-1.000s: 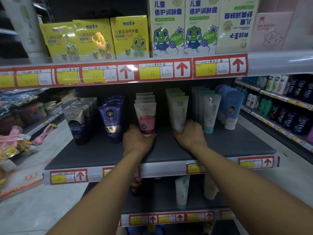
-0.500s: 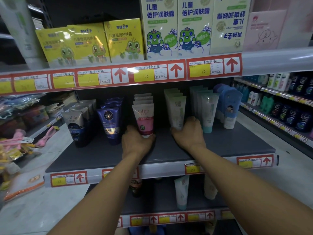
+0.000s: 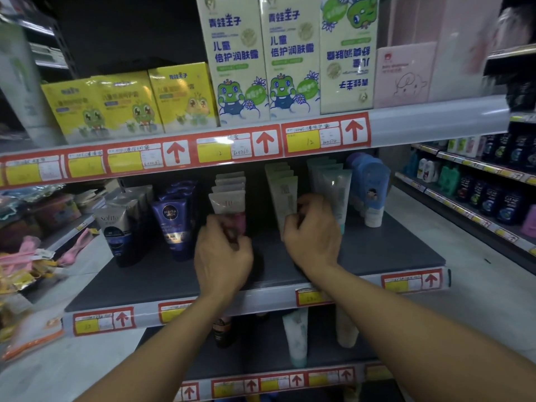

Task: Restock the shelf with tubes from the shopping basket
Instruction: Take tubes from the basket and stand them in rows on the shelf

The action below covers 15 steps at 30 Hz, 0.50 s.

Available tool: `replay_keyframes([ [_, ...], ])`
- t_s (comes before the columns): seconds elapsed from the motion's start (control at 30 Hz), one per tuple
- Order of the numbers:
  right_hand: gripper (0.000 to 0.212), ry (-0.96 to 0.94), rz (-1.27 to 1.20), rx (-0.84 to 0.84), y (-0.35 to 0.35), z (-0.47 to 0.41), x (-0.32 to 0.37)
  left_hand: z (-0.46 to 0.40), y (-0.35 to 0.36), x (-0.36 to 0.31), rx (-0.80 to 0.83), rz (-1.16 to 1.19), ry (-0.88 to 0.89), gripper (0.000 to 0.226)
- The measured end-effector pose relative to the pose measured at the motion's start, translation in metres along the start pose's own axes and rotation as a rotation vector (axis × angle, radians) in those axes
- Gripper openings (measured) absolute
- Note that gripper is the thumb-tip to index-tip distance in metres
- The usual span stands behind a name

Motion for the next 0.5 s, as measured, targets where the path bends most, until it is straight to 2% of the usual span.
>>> replay_keyframes([
  [0.2,0.018,-0.048,0.115,0.004,-0.041,-0.026,-0.020,0.008,0.049,-0.061,0.197,0.149,0.092,0.024],
  [0.33,0.017,0.016,0.187,-0.022,-0.073,-0.045,-0.056,0.012,0.091,-0.096,0.299,0.232,0.046,0.023],
  [0.4,0.024,0.097,0.219,-0.027,-0.087,-0.055,-0.079,0.011,0.110,-0.107,0.328,0.252,-0.018,0.023],
  [0.5,0.041,0.213,0.199,0.059,-0.093,-0.067,-0.111,0.010,0.143,-0.114,0.375,0.209,-0.087,0.032],
])
Point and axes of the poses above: each hand's wrist, its own z-axis away from the middle knuckle, its own y-axis out of the palm, x = y × z, the point moved 7 cm from there along -z, towards the middle knuckle, and after that the axes turned 15 degrees about y, right-handed, at the moved point
